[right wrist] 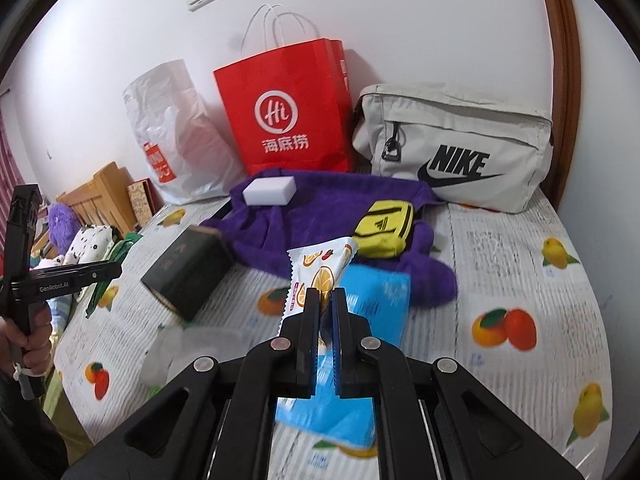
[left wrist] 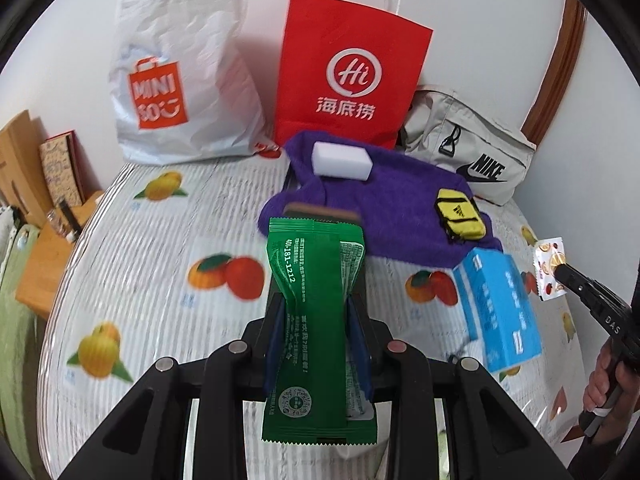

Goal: Organize soft objects
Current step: 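Carry the green packet and the sachet toward the purple towel with both tools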

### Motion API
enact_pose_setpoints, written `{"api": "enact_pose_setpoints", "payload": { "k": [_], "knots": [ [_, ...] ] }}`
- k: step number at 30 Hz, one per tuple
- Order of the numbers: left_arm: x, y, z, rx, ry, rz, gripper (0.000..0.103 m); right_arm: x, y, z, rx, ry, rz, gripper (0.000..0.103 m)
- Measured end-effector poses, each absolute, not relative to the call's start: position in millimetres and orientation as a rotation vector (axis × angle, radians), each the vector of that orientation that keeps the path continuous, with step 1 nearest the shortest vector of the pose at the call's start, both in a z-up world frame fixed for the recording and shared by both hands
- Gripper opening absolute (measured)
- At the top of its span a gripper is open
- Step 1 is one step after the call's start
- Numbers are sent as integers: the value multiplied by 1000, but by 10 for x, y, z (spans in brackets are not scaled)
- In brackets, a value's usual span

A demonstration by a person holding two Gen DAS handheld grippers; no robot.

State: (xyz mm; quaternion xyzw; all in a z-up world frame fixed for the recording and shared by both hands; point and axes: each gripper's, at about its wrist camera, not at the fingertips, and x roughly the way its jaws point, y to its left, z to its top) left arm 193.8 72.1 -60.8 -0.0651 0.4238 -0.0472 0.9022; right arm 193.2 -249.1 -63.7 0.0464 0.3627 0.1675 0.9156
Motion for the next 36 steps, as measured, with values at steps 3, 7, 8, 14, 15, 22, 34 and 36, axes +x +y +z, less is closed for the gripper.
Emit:
{"api": "enact_pose_setpoints", "payload": {
  "k": [3, 7, 8, 14, 15, 22, 34, 36],
  "knots": [
    [2098, 699, -557, -128, 875, -108, 29, 2105, -2496, -609, 104, 749, 340, 6],
    [2336, 675, -532, -128, 879, -118, 29, 2364, -2472, -577, 104, 754, 339, 6],
    [2395, 667, -537, -130, 881, -125, 29, 2411, -2465, -575, 103, 756, 339, 6],
    [2751, 635, -567, -159, 888, -148, 29, 2792, -2403, -565, 86, 764, 347, 6],
    [2819, 629, -572, -164, 888, -150, 29, 2858, -2394, -574, 83, 767, 349, 6],
    [3204, 586, -594, -167, 894, -159, 29, 3306, -2356, -697, 59, 791, 349, 6],
    [3775, 409, -856, -162, 952, -165, 29, 3728, -2213, -1114, 54, 925, 394, 6],
    [3860, 385, -931, -172, 976, -172, 29, 3767, -2185, -1171, 45, 946, 400, 6]
  ]
}}
